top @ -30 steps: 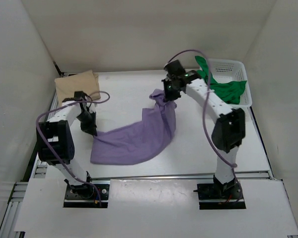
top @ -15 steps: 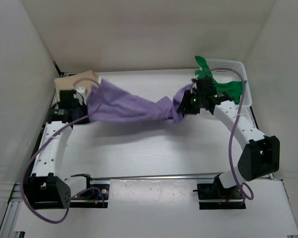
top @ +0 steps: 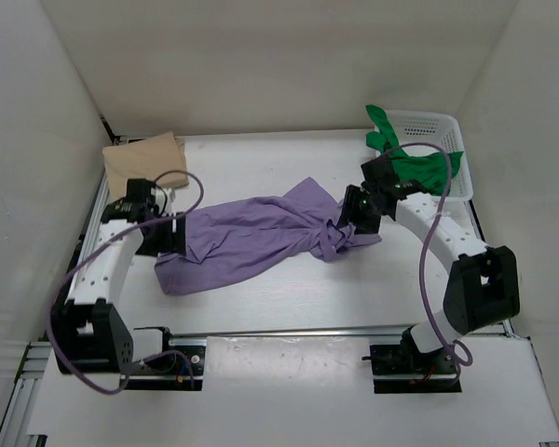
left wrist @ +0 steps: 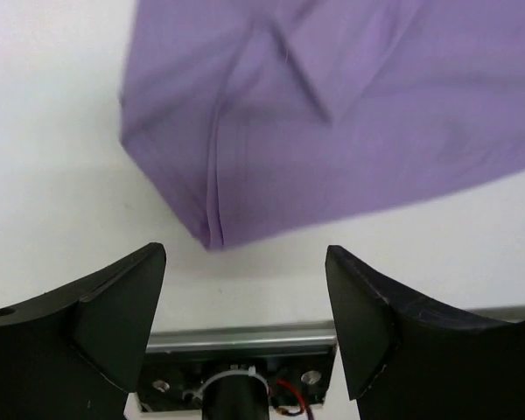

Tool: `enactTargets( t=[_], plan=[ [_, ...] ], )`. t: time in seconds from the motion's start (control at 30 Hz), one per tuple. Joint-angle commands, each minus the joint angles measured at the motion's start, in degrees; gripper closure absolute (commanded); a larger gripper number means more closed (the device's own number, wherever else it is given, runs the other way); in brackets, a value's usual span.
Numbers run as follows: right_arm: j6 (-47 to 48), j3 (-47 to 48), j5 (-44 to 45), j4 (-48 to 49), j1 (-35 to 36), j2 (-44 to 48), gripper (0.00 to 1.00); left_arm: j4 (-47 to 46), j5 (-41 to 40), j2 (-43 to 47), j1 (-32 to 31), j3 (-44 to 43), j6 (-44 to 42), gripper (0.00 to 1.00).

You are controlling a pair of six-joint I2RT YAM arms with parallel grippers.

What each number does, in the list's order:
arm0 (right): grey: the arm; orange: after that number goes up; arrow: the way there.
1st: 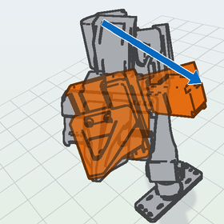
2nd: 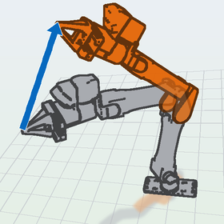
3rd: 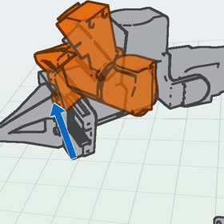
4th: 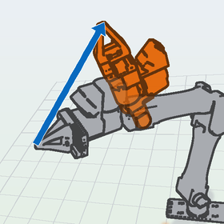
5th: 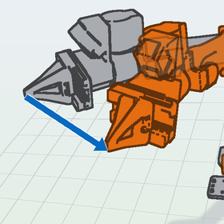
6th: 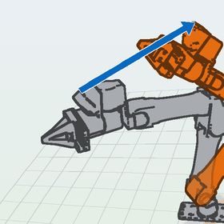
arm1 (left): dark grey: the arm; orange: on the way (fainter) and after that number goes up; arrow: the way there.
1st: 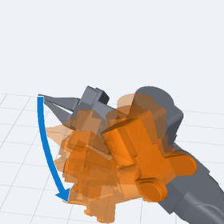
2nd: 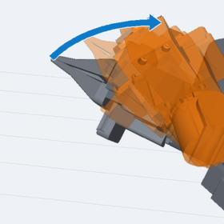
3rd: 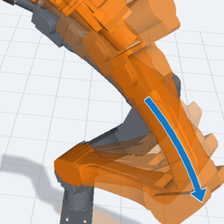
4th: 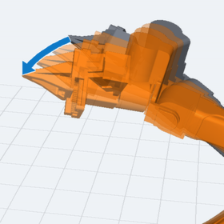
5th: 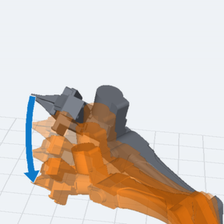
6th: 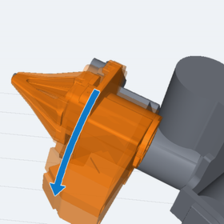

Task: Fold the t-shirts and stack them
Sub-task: Flatten out the tshirt

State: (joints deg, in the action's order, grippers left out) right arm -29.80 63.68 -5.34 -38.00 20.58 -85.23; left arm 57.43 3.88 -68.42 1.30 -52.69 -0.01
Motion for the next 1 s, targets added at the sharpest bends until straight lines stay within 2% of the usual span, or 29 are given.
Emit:
enactTargets(
  t=[0.0,0.2,0.4,0.47,0.57,0.6,0.63,0.73,0.77,0.8,0.9,0.97],
  plan=[
    [-0.1,7.4,4.9,-1.9,-0.2,-4.7,0.40,-4.6,2.1,-8.6,-2.2,-9.7,0.0,0.15],
    [-0.1,16.5,4.9,-3.1,-0.2,-14.1,0.40,-10.2,-4.4,-20.0,-10.0,-11.8,0.0,0.17],
    [-1.8,18.8,4.9,-3.1,-0.7,-20.3,0.40,-11.3,-8.9,-29.6,-10.6,-14.6,0.0,0.20],
    [-2.4,19.4,4.9,-3.1,-0.7,-21.6,0.41,-11.8,-9.4,-30.1,-10.6,-15.2,0.0,0.23],
    [-2.4,19.4,4.4,-2.6,-0.7,-22.2,0.44,-11.8,-8.5,-31.3,-10.6,-15.8,0.0,0.45],
    [-2.4,19.4,4.4,-2.6,-0.7,-22.2,0.47,-11.8,-7.8,-31.3,-10.6,-15.8,0.0,0.53],
    [-2.4,19.4,4.4,-2.6,-0.7,-22.8,0.49,-11.8,-7.7,-31.9,-10.6,-15.8,0.0,0.69],
    [-1.8,18.8,4.4,-2.6,-0.7,-22.8,0.63,-11.8,-6.4,-31.9,-10.6,-15.8,0.0,0.88],
    [-1.2,18.8,3.9,-2.6,-0.7,-22.8,0.70,-11.8,-6.4,-31.9,-10.6,-15.8,0.0,0.90],
    [-1.2,18.8,3.8,-2.6,-0.7,-22.8,0.82,-11.8,-5.9,-31.9,-10.6,-15.8,0.0,0.90],
    [-0.6,18.8,3.8,-2.6,-0.7,-22.3,0.97,-11.8,-5.9,-30.7,-10.6,-15.8,0.0,0.90],
    [0.0,19.5,4.5,-2.6,-0.7,-21.0,1.00,-11.8,-7.0,-29.3,-10.6,-16.4,0.0,0.90]
  ],
)
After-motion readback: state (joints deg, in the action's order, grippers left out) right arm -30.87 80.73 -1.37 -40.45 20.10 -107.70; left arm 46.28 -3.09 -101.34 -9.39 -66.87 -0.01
